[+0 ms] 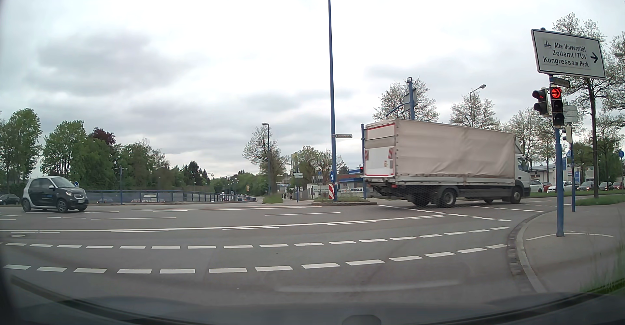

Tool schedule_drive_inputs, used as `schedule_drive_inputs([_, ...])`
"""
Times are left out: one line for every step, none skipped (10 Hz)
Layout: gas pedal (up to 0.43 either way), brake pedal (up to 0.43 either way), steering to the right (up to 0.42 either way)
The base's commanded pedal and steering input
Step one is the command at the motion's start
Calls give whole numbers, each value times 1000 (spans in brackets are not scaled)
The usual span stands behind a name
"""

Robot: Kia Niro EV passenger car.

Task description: Follow the waypoints while adhering to traffic rules and regulations

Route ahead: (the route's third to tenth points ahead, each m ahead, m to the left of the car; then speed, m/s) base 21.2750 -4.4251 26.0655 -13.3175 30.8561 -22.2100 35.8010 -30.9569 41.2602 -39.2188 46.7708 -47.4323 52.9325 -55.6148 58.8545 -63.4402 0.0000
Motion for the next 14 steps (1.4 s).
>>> schedule_drive_inputs([0, 244, 33])
schedule_drive_inputs([0, 244, 33])
schedule_drive_inputs([0, 244, 33])
schedule_drive_inputs([0, 244, 33])
schedule_drive_inputs([0, 244, 33])
schedule_drive_inputs([0, 244, 33])
schedule_drive_inputs([0, 238, 33])
schedule_drive_inputs([0, 244, 33])
schedule_drive_inputs([0, 244, 33])
schedule_drive_inputs([0, 244, 33])
schedule_drive_inputs([0, 244, 33])
schedule_drive_inputs([0, 244, 33])
schedule_drive_inputs([0, 244, 33])
schedule_drive_inputs([0, 244, 33])
